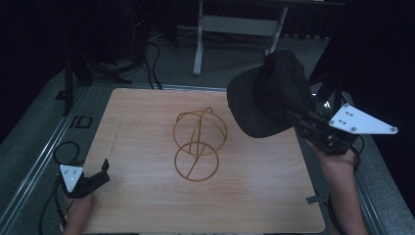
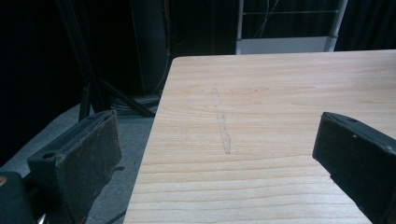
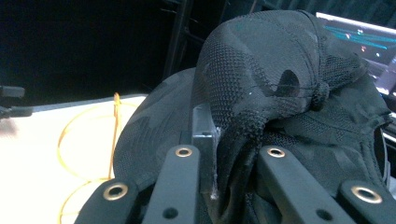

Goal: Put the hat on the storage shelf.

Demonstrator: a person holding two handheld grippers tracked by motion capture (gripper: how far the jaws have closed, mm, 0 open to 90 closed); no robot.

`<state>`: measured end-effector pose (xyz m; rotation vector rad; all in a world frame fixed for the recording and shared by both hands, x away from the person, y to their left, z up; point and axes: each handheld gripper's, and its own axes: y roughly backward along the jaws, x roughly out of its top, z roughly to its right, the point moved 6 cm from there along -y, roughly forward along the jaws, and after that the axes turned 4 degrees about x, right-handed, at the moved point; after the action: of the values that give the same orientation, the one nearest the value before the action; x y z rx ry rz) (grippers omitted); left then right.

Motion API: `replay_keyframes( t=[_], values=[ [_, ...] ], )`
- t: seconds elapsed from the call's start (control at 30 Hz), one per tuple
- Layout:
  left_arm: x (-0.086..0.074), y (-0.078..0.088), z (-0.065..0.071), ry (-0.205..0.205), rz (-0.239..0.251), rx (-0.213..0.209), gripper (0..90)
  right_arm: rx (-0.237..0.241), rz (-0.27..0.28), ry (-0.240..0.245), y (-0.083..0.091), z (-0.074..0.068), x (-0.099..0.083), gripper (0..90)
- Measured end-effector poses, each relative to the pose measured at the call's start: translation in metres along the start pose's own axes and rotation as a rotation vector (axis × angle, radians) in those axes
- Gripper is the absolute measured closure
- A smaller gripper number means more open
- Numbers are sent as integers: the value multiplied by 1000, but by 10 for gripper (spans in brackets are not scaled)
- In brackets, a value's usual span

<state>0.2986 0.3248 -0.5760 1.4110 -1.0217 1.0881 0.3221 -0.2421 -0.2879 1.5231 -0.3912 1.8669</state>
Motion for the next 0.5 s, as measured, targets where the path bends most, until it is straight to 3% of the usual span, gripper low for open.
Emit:
replay_keyframes(
  t=[0.5],
  values=[
    [0,0,0,-1,-2,-5,16,100,61,21,-36,-29,30,834]
  ],
)
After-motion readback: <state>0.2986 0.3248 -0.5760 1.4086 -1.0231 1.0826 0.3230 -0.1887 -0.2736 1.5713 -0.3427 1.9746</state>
